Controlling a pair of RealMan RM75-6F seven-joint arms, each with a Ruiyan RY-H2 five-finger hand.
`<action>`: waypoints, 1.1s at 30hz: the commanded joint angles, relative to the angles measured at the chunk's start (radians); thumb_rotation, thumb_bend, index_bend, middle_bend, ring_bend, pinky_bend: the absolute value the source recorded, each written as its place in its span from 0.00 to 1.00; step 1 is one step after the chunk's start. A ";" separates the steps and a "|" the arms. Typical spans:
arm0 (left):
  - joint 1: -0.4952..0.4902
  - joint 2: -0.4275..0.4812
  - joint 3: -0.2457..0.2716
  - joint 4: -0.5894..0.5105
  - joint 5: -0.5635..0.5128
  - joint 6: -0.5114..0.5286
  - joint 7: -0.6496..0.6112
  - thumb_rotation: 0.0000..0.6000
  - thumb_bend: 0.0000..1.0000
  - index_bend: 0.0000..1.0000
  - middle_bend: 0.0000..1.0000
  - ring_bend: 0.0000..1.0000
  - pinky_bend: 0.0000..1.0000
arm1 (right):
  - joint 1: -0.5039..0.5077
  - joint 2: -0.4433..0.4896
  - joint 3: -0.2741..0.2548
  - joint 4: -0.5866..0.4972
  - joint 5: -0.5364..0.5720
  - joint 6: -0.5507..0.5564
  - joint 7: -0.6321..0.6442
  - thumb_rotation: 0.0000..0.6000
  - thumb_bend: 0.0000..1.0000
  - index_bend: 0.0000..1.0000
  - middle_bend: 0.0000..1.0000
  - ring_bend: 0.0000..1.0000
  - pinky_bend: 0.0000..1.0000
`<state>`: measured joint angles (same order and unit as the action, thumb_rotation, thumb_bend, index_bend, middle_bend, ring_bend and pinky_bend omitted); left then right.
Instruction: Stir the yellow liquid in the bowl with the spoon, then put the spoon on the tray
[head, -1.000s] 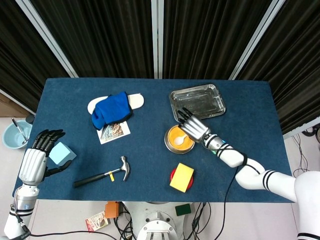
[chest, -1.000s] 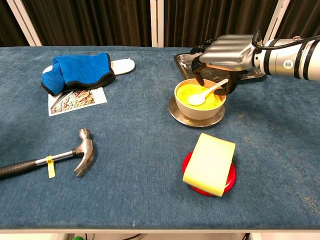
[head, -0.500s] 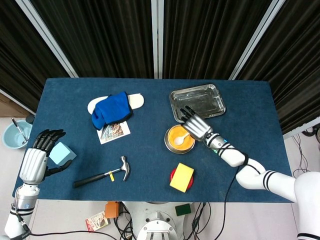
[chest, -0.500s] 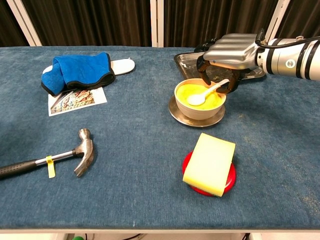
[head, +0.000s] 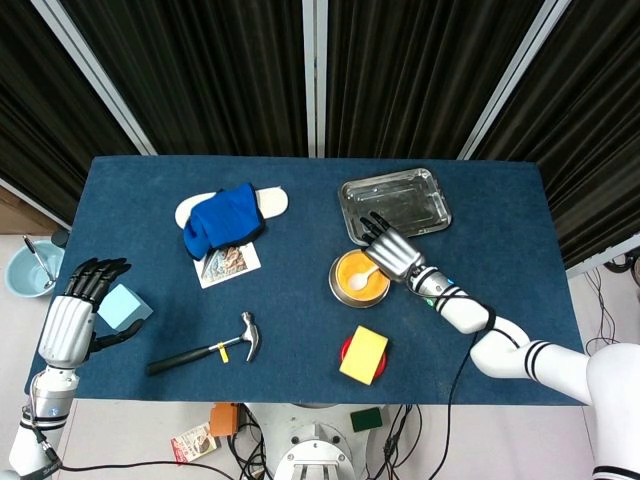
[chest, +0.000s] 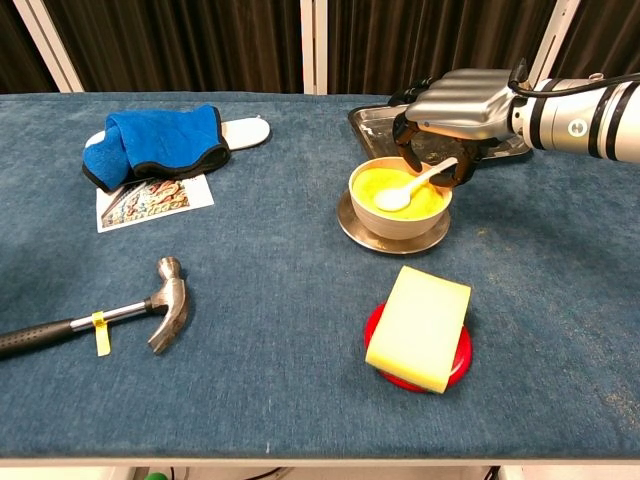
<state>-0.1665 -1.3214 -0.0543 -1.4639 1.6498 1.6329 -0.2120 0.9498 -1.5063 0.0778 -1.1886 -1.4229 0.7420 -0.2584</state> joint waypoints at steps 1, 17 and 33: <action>0.000 0.000 0.000 0.001 0.000 0.000 0.000 1.00 0.13 0.17 0.15 0.13 0.12 | 0.000 -0.001 0.000 0.000 0.002 0.000 -0.001 1.00 0.37 0.53 0.27 0.00 0.00; 0.000 -0.002 -0.001 0.006 0.000 -0.001 -0.002 1.00 0.13 0.17 0.15 0.13 0.12 | -0.002 -0.006 0.005 0.000 0.011 0.007 -0.009 1.00 0.39 0.59 0.30 0.00 0.00; -0.008 0.004 -0.001 -0.005 0.006 -0.010 0.017 1.00 0.13 0.17 0.16 0.13 0.12 | 0.063 0.158 0.012 -0.133 0.000 -0.039 -0.280 1.00 0.46 0.63 0.33 0.03 0.00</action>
<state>-0.1740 -1.3174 -0.0552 -1.4692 1.6557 1.6234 -0.1955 0.9844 -1.3963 0.0932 -1.2817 -1.4133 0.7249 -0.4405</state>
